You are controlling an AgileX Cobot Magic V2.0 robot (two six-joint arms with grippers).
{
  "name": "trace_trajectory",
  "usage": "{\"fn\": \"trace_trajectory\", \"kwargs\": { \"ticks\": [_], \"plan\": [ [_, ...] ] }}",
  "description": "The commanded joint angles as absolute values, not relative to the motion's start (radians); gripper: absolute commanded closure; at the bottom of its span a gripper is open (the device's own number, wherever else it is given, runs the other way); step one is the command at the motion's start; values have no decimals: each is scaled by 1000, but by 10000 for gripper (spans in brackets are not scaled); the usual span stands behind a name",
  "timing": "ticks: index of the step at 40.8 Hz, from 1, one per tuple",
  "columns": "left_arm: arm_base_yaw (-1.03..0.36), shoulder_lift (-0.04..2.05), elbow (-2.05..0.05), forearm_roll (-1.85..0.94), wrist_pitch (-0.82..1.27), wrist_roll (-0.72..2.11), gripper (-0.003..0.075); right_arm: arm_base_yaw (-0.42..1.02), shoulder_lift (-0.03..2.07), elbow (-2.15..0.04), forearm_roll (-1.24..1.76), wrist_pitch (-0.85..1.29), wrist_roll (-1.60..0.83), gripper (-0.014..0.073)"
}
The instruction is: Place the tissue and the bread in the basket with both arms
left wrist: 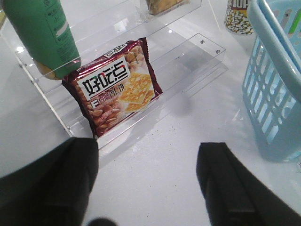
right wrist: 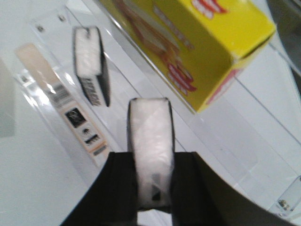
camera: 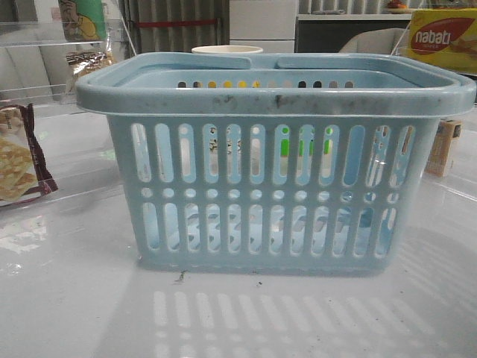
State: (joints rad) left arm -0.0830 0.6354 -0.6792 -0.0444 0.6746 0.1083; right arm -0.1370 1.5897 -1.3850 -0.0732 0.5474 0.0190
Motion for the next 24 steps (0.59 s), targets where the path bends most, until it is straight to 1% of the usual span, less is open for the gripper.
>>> {"fn": "trace_trajectory", "kwargs": {
  "ticks": [1,5,11,20,24],
  "plan": [
    [-90,641,-707,-46,603,101,216,-87,1464,-1425,-37,515,20,380],
    [-90,641,-707,-46,603,101,216,-5,1398,-1425,-27,547,20,380],
    [-90,641,-707,-46,603,101,216,153,1352,-1425,-13,587,20,380],
    [-90,641,-707,-46,603,101,216,377,1379,-1423,25,629,20,380],
    [-90,641,-707,-46,603,101,216,437,1411,-1417,38,633,20,377]
  ]
}}
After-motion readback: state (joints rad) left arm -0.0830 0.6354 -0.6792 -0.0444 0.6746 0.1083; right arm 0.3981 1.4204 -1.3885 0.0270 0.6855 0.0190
